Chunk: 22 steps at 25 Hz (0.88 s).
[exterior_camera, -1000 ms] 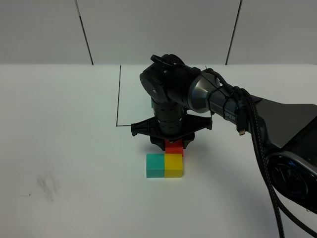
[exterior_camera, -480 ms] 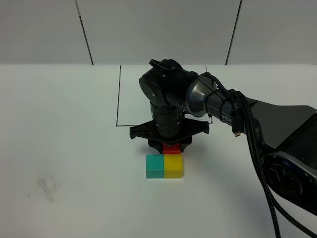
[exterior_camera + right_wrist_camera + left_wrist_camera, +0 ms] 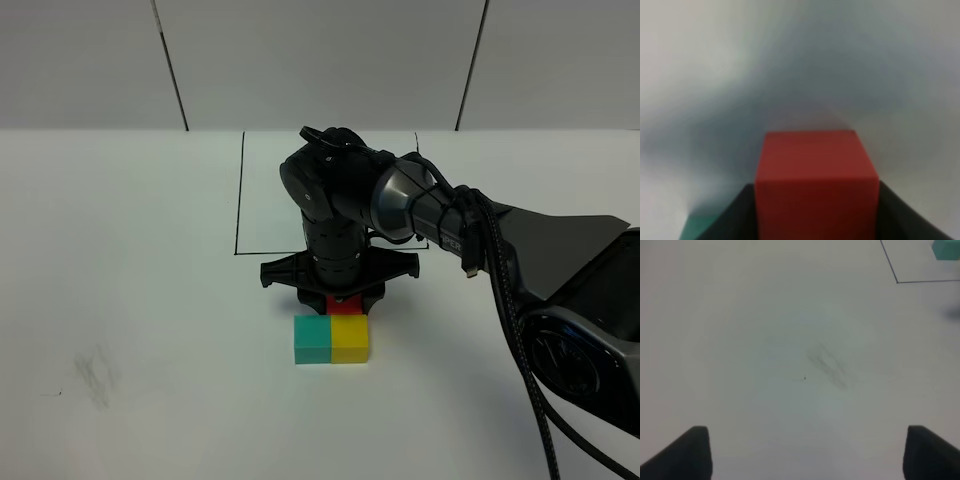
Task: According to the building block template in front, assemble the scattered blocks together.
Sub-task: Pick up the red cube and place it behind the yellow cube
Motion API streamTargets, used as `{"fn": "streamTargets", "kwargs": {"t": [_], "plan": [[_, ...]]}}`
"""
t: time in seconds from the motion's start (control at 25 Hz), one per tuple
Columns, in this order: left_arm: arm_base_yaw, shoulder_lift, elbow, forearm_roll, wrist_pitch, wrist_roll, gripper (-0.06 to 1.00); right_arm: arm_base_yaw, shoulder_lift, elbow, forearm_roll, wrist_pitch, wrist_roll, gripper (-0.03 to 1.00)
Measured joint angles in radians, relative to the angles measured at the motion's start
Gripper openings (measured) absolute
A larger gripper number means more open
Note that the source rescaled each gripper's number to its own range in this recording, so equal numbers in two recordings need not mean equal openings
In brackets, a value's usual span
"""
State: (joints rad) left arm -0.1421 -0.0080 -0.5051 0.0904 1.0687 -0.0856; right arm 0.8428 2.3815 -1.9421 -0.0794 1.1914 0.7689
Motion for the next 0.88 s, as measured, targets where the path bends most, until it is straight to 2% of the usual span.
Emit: {"fn": "streamTargets", "kwargs": {"t": [0.2,0.48,0.68,0.88], "plan": [[0.0,0.0,0.0,0.0,0.0,0.0,0.7,-0.002,0.0,0.0,0.002,0.001,0.003,0.19],[0.0,0.0,0.0,0.0,0.0,0.0,0.7,-0.031,0.001,0.0,0.079,-0.007,-0.017,0.19],[0.0,0.0,0.0,0.0,0.0,0.0,0.7,-0.031,0.002,0.0,0.079,-0.01,-0.021,0.19],[0.0,0.0,0.0,0.0,0.0,0.0,0.7,-0.031,0.003,0.0,0.112,-0.045,-0.037,0.19]]}}
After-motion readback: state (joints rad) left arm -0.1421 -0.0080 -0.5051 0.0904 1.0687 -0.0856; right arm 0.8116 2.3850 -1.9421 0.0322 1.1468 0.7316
